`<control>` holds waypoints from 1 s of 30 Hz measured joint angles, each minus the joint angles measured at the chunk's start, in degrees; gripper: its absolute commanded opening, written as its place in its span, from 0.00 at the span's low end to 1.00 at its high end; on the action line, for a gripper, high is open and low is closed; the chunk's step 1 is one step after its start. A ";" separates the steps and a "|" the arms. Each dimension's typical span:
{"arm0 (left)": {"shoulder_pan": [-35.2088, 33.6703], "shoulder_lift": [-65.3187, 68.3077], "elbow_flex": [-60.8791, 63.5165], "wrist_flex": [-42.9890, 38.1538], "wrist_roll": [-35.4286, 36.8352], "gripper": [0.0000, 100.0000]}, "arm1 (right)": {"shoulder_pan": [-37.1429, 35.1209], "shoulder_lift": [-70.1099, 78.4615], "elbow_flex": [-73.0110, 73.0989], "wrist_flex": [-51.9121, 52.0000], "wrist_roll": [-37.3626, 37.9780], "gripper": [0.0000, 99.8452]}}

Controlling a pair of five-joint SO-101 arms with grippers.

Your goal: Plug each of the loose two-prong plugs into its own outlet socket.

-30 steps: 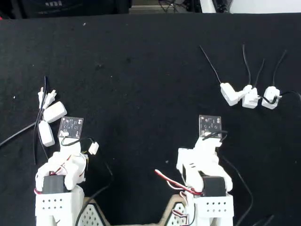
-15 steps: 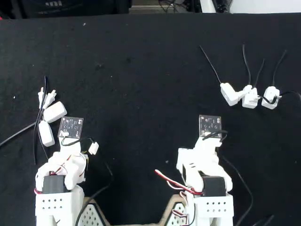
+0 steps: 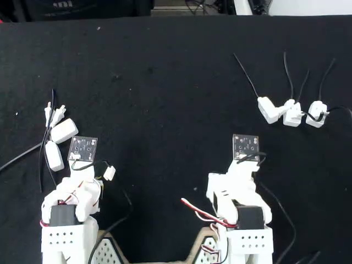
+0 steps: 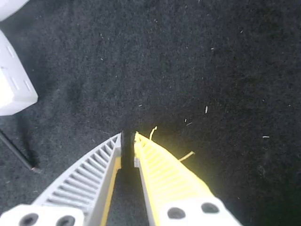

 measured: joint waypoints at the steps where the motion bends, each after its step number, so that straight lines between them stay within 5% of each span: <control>1: 0.00 0.00 0.00 0.00 0.00 0.06 | 0.00 0.00 0.00 0.00 0.00 0.04; 23: 0.35 0.00 0.00 -0.26 0.00 0.06 | 0.00 0.00 0.00 0.00 0.00 0.04; 30: -7.47 -0.26 -5.98 -2.99 -0.09 0.11 | -1.85 0.00 0.00 0.00 -0.18 0.04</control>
